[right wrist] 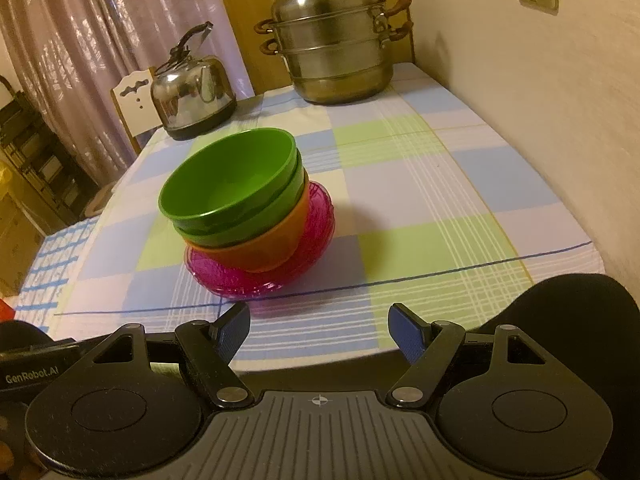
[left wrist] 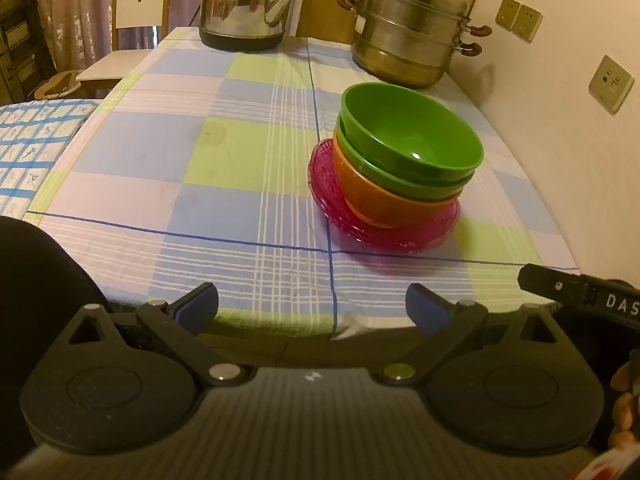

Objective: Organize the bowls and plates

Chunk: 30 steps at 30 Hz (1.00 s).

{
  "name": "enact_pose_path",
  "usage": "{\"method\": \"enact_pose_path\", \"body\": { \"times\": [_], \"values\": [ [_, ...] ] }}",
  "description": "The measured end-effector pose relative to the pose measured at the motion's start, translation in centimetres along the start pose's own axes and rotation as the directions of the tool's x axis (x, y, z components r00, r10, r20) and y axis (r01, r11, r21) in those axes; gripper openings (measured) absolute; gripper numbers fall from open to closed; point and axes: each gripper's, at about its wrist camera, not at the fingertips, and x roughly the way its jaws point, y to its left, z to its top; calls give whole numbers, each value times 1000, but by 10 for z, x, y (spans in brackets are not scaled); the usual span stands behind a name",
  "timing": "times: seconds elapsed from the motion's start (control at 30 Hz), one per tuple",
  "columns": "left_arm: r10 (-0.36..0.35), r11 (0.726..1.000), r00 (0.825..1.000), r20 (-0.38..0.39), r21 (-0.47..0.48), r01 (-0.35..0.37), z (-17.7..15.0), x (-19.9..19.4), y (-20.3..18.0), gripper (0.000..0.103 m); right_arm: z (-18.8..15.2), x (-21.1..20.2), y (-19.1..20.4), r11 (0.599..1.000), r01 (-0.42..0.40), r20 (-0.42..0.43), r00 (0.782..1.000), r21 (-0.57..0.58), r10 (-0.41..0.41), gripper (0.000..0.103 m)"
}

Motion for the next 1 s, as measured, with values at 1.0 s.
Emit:
{"method": "enact_pose_path", "body": {
  "times": [1.0],
  "values": [
    [61, 995, 998, -15, 80, -60, -15, 7, -9, 100, -28, 11, 12, 991, 46, -7, 999, -125, -47, 76]
  ]
}}
